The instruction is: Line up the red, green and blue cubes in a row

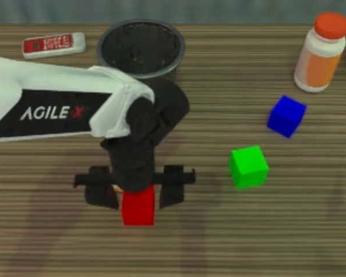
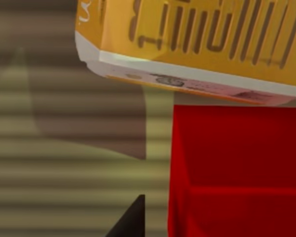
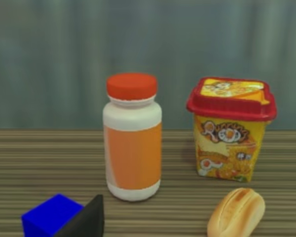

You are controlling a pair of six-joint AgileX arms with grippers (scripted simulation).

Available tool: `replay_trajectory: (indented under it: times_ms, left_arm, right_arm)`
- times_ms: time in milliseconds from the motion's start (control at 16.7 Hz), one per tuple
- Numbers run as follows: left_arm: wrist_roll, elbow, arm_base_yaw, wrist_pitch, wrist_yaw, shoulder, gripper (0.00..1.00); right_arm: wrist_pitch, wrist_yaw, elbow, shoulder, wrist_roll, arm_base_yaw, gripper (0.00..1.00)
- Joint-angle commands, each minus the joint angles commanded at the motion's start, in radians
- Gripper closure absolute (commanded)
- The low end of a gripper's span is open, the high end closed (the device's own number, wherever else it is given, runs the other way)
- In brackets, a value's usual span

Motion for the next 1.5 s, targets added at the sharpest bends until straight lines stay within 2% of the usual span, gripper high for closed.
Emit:
replay_trajectory:
  times_ms: [600, 1080, 1500]
  left_arm:
    - [0.0, 0.003, -0.001, -0.004, 0.0, -0.002, 0.0]
    - [-0.007, 0.156, 0.014, -0.25, -0.001, -0.091, 0.0]
    - [-0.003, 0.135, 0.024, -0.24, -0.003, -0.123, 0.0]
  right_arm:
    - [0.0, 0.0, 0.0, 0.0, 0.0, 0.0, 0.0]
    - [0.0, 0.0, 0.0, 0.0, 0.0, 0.0, 0.0]
    - [-0.022, -0.002, 0.03, 0.03, 0.006, 0.012, 0.0]
